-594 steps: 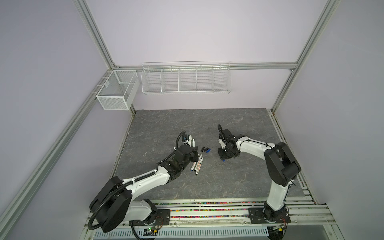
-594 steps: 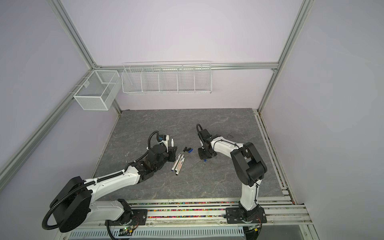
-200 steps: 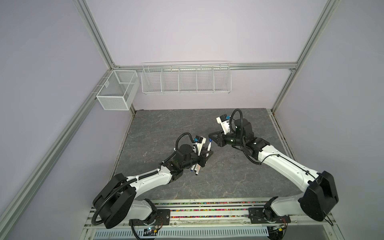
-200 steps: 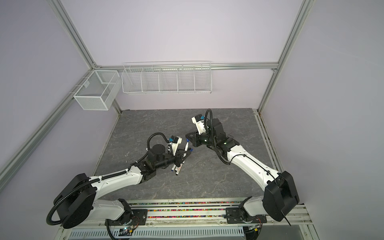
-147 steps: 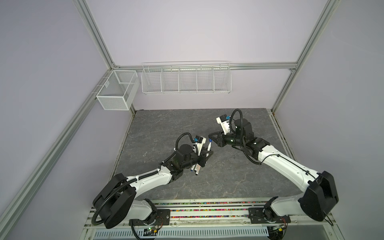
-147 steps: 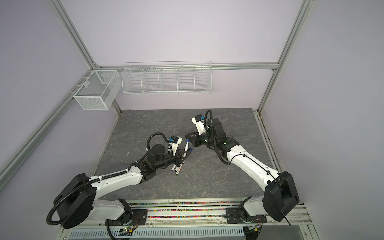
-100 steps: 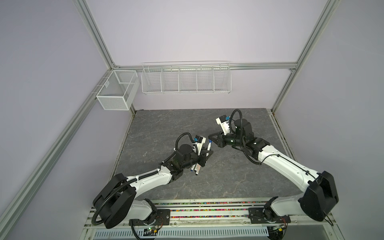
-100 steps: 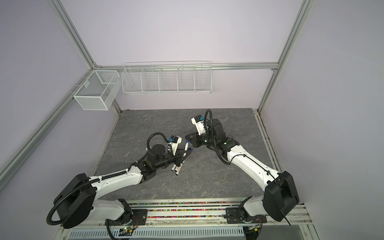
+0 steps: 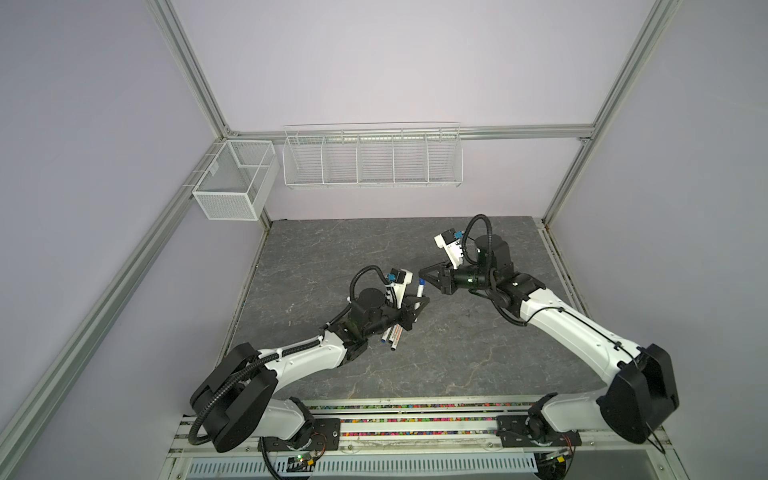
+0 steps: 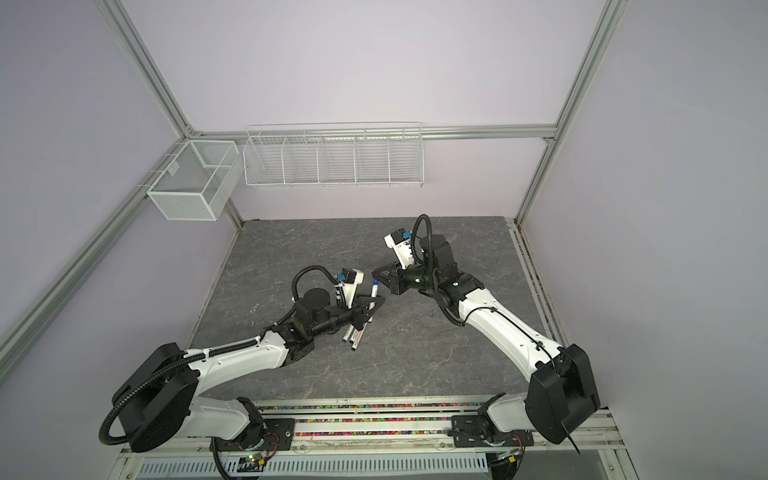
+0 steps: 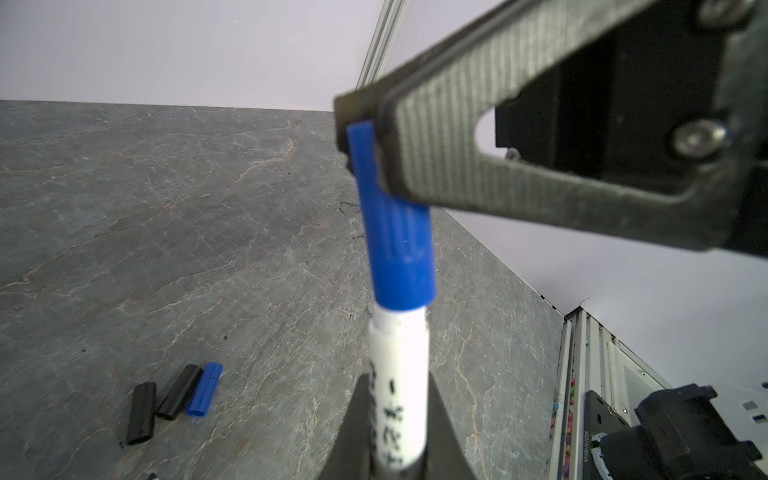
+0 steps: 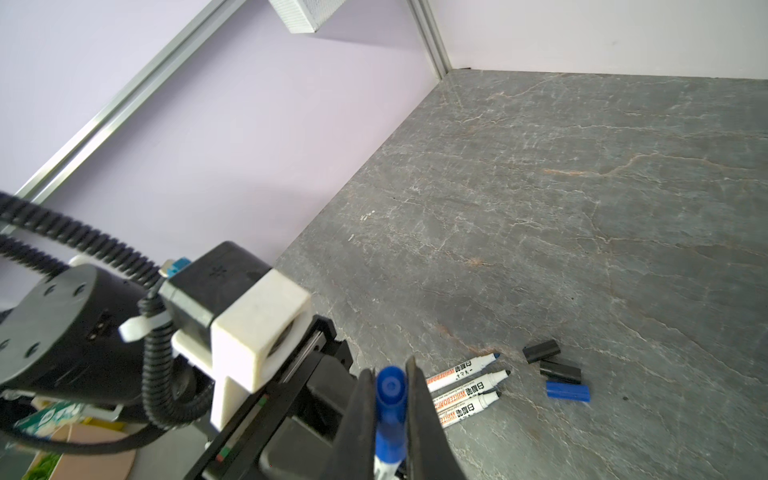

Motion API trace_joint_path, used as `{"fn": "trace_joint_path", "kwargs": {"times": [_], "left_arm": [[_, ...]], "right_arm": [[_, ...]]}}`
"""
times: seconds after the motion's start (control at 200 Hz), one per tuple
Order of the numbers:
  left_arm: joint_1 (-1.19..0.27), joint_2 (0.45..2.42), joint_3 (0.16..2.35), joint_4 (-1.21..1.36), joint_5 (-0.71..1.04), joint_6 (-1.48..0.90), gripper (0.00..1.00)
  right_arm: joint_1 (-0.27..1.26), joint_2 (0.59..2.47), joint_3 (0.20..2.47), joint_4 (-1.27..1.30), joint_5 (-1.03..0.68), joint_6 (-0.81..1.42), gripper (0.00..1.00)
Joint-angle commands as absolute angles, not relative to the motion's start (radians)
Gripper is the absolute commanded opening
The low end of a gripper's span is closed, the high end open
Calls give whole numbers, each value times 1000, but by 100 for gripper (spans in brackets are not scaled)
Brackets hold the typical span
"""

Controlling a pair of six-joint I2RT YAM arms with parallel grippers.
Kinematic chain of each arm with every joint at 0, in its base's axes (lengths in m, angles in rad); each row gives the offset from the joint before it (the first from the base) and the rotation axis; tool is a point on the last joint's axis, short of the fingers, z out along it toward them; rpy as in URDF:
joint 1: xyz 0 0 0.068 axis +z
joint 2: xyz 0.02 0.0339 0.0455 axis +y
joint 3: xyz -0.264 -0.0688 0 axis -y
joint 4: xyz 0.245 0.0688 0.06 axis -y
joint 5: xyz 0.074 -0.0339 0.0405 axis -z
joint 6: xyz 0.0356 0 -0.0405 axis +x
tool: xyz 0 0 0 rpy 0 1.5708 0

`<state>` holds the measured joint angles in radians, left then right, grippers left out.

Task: Insert the pens into the pen caps
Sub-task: 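Push the blue cap down onto the marker tip with the right gripper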

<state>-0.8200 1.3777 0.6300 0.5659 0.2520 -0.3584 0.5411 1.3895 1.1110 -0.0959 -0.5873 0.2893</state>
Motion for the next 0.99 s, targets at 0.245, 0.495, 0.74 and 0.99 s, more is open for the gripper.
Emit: {"fn": "trace_joint_path", "kwargs": {"times": [0.245, 0.495, 0.74, 0.99], "left_arm": [[-790, 1360, 672, 709, 148, -319, 0], [-790, 1352, 653, 840, 179, -256, 0], [-791, 1315, 626, 885, 134, -232, 0], [-793, 1278, 592, 919, 105, -167, 0]], "right_arm": [[568, 1390, 1125, -348, -818, 187, 10], [582, 1423, 1141, -400, -801, 160, 10], [559, 1412, 1130, -358, -833, 199, 10], [526, 1396, 1114, -323, -875, 236, 10]]}}
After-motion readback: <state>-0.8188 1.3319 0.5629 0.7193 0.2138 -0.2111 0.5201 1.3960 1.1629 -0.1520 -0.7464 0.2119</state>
